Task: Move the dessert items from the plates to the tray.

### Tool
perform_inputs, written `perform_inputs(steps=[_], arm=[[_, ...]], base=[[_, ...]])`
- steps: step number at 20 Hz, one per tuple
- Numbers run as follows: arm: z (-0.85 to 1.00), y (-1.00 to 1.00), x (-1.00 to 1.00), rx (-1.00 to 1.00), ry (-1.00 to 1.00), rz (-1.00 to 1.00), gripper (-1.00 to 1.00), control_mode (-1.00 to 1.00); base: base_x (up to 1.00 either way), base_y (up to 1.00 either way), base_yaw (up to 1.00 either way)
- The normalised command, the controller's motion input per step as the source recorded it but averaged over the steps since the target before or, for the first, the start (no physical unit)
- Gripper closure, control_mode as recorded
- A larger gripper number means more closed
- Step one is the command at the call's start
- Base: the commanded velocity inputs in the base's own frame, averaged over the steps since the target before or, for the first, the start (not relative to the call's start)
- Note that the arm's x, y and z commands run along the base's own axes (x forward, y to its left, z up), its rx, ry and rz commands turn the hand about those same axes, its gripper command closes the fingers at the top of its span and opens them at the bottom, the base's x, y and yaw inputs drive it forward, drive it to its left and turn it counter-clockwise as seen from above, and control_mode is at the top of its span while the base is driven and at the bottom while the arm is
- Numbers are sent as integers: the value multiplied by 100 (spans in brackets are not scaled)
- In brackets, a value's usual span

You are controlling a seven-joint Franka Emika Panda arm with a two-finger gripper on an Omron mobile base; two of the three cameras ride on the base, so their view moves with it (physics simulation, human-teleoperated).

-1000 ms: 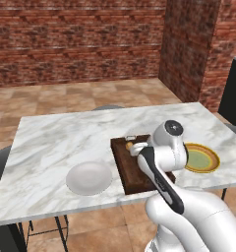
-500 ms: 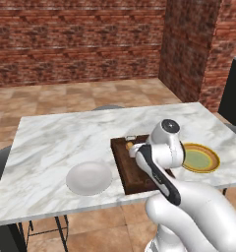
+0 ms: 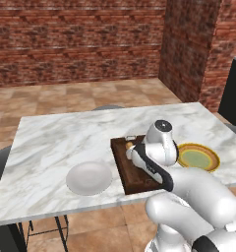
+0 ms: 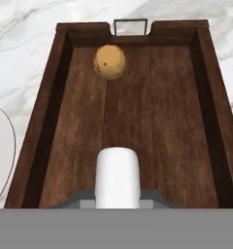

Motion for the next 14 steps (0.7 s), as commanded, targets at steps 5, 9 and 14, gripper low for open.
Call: perform_inputs(steps=[5, 9, 14], arm=[[-62, -1, 5, 0, -1, 0, 100, -100], [-63, -3, 0, 0, -4, 0, 100, -100], [-55, -5, 0, 0, -3, 0, 100, -100]], base=[[0, 0, 0], [0, 0, 0], [0, 0, 0]])
